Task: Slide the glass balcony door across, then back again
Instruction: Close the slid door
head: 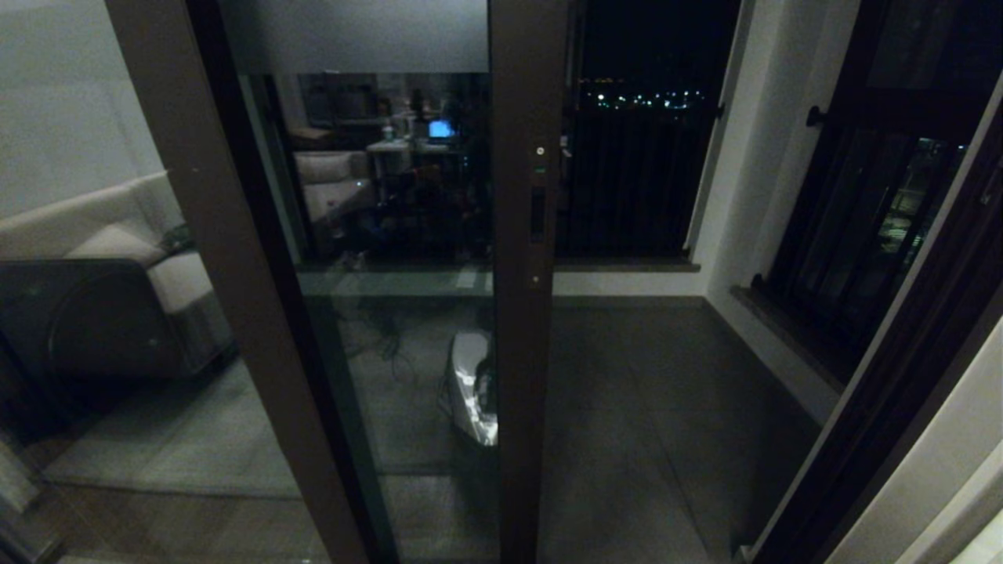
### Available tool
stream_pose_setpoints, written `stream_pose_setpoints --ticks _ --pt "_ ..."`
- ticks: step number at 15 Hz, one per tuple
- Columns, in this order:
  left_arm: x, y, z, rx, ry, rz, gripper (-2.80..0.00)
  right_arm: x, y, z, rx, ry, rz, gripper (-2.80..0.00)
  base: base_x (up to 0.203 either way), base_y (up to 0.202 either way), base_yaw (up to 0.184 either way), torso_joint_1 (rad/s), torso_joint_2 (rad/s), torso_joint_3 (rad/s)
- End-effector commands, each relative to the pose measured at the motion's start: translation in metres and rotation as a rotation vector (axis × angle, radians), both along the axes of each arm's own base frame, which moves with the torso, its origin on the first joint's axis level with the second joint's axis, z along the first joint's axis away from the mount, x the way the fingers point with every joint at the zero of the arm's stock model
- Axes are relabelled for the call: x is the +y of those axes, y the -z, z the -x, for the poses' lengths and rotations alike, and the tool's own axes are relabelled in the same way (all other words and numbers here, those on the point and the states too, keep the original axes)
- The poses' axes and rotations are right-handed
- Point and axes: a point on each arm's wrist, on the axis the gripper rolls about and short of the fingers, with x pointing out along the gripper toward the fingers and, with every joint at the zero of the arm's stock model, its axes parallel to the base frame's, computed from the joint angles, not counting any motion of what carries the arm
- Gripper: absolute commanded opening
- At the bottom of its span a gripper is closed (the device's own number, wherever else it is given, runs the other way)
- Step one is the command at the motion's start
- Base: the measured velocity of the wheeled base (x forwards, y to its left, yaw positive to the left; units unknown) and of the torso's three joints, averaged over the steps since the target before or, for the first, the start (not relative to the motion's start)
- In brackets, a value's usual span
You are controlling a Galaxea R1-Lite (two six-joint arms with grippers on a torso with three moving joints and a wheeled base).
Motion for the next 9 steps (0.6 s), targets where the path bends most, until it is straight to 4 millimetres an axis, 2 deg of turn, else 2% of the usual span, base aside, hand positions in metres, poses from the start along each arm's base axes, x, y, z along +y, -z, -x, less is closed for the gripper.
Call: stream_pose_setpoints --ticks 1,9 --pt "0.0002 0.0008 0.0000 0.005 -0.010 0.011 -2.80 0.0000 -0.0001 -0.0001 0.001 0.000 0.000 -2.80 0.000 0.000 0.000 0.000 0.00 0.000" --pt "0.0002 0.0008 0.0000 0.005 -0.010 0.011 -2.80 0.0000 -0.0001 -0.0001 0.001 0.000 0.000 -2.80 0.000 0.000 0.000 0.000 0.00 0.000"
